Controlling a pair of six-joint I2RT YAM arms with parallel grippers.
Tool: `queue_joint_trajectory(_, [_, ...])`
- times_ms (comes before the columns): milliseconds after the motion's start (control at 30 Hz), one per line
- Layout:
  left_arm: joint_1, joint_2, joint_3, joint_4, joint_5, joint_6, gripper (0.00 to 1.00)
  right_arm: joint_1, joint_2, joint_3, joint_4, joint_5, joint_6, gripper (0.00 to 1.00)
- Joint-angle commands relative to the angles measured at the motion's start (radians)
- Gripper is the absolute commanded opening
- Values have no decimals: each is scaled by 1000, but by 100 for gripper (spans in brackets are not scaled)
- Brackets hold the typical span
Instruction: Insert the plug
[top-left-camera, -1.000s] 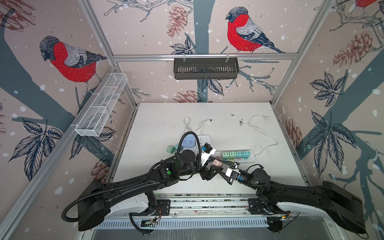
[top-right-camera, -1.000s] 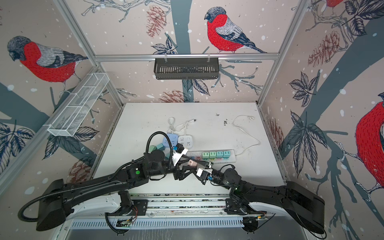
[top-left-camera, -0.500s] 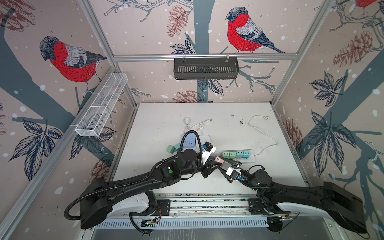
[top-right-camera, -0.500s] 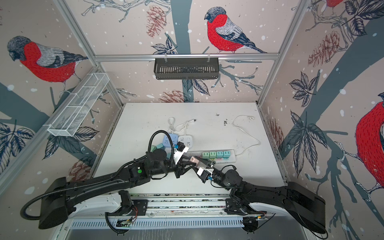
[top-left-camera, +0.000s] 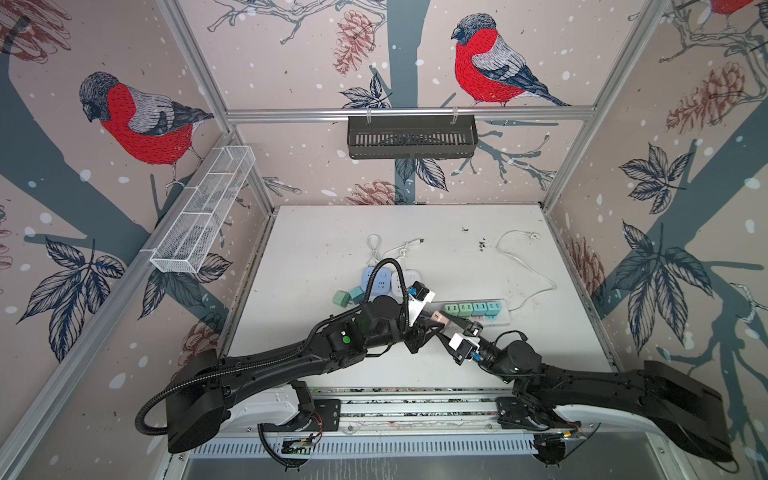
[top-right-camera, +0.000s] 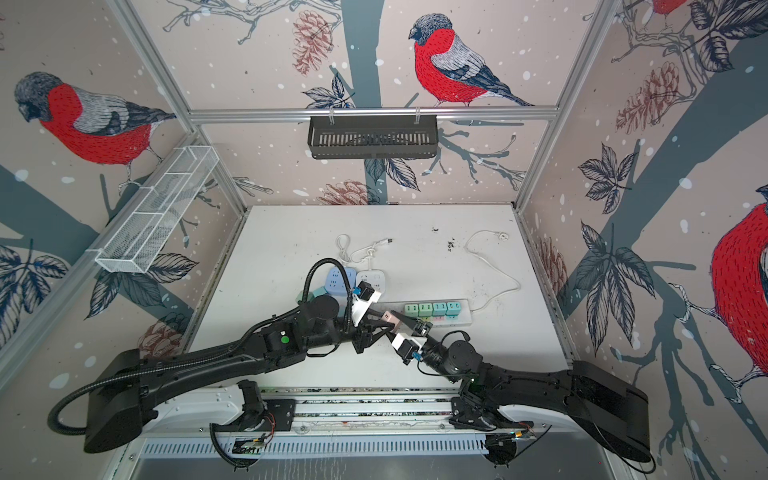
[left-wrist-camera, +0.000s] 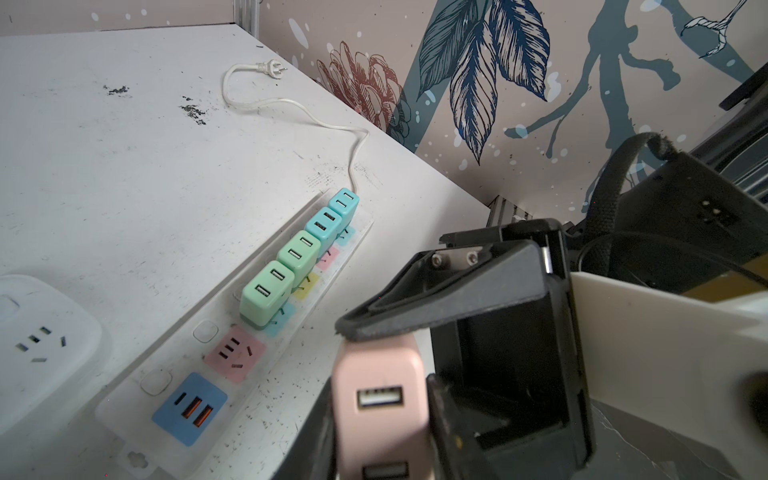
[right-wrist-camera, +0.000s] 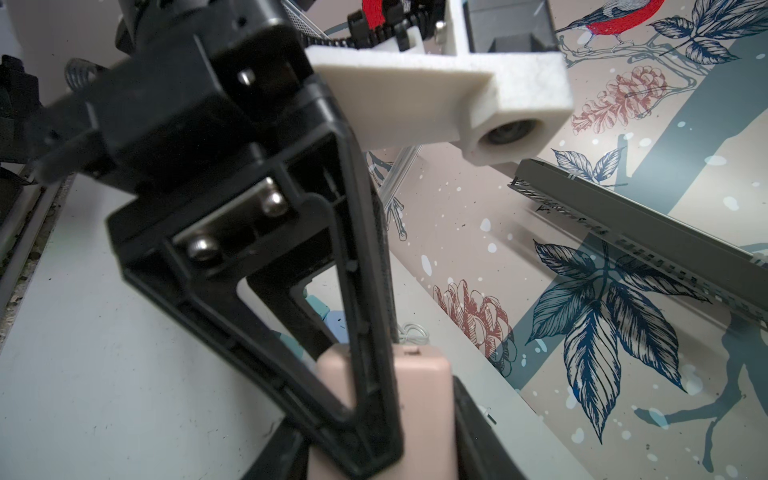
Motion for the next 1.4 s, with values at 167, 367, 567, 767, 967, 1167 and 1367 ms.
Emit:
queue_joint_trajectory(167, [-7, 7, 17, 43, 76, 27, 37, 11, -4, 3, 53, -35, 9, 10])
queue_joint_trajectory(367, [-9, -2, 16, 33, 64, 31, 15, 12, -18, -11, 77, -1, 13, 21])
queue_joint_trajectory(567, [-9, -43, 11, 14, -56, 68, 0, 9, -35, -5, 39, 39, 35, 100])
queue_joint_trajectory(767, [-9, -140, -28, -19, -382, 183, 0, -38, -69, -10, 13, 135, 124, 100])
queue_joint_trajectory(967, [-9, -257, -152, 52, -546, 352, 0, -284, -154, 6, -120, 132, 397, 100])
queue_joint_trajectory(1167, [-9, -252, -204, 29, -486, 540, 0, -653, -166, 43, -301, 146, 764, 100])
queue_joint_trajectory(1367, [-8, -169, -171, 3, -409, 592, 0, -893, -126, 15, -316, 124, 935, 100])
